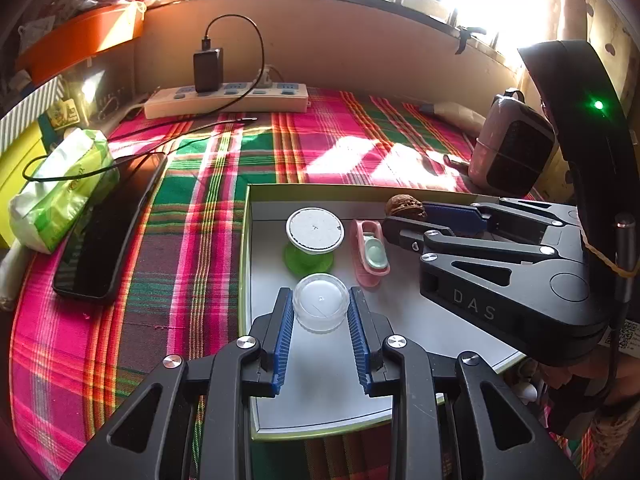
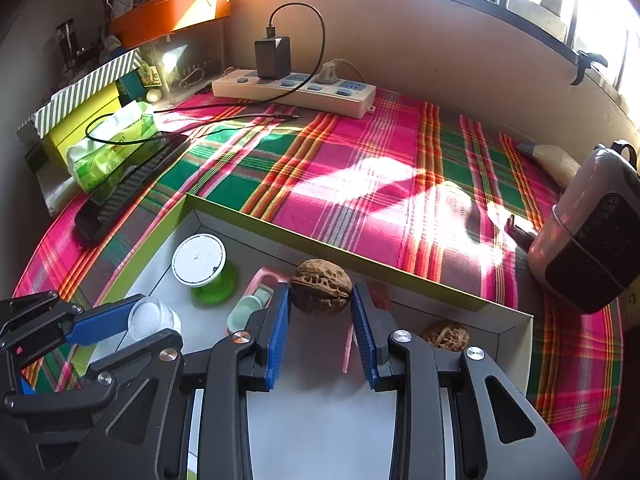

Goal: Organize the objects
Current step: 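Lower white cup into box with left tool while right tool lowers walnut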

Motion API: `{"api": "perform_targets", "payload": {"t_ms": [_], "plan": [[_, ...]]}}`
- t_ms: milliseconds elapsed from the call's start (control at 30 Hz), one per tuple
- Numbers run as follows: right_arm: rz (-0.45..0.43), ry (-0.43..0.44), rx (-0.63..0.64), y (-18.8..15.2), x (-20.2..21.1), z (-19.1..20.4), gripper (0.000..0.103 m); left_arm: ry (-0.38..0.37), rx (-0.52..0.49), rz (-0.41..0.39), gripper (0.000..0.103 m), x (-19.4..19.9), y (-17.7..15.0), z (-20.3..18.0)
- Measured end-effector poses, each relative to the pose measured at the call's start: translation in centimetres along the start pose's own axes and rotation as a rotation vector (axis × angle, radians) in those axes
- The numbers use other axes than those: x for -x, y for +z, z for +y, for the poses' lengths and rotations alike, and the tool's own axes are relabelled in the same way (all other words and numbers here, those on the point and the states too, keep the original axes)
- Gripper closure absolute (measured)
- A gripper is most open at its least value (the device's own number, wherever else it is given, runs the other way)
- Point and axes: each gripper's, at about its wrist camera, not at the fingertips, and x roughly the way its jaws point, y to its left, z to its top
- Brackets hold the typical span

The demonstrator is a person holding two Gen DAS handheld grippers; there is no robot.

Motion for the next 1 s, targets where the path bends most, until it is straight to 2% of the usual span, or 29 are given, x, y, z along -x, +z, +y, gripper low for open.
{"api": "perform_targets", "payload": {"t_ms": [1000], "plan": [[-0.006, -0.005, 0.021, 0.06, -0.19, 0.53, 0.07, 0.02, -0.024, 0.013, 0.078, -0.64, -0.1, -0.47]]}}
